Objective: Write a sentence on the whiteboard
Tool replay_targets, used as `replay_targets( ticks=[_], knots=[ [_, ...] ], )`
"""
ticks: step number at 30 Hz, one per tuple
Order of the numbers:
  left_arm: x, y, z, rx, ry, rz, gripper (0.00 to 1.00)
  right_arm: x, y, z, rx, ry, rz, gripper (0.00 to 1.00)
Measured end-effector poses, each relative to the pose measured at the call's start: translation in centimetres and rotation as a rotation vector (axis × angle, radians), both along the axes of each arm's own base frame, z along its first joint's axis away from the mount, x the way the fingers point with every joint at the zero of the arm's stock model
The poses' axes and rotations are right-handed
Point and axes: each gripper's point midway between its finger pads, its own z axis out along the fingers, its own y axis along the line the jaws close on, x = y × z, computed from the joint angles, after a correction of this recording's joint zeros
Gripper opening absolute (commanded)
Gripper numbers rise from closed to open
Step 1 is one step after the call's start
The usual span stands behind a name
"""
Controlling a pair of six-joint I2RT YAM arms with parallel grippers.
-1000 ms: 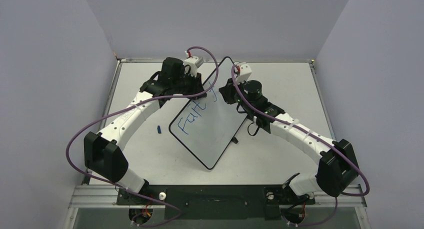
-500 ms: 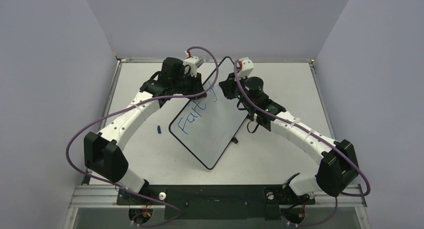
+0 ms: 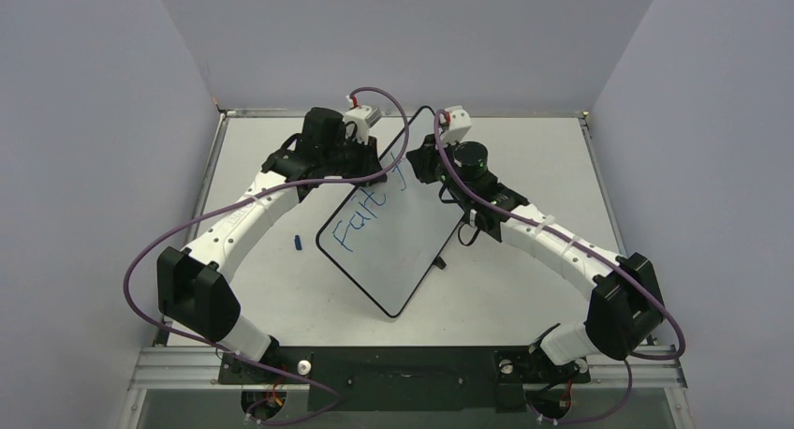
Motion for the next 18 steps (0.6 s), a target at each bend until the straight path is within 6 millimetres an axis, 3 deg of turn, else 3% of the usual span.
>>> replay_targets(
  ticks=[7,18],
  knots=[
    [0.0,0.0,0.0,0.002,0.0,0.002,0.0,0.0,0.0,-0.3,0.006,0.004,-0.004,0.0],
    [0.2,0.4,-0.2,0.012,0.004,0.024,0.0,-0.4,-0.8,-3.1,-0.012,0.037,-0.031,0.0]
  ],
)
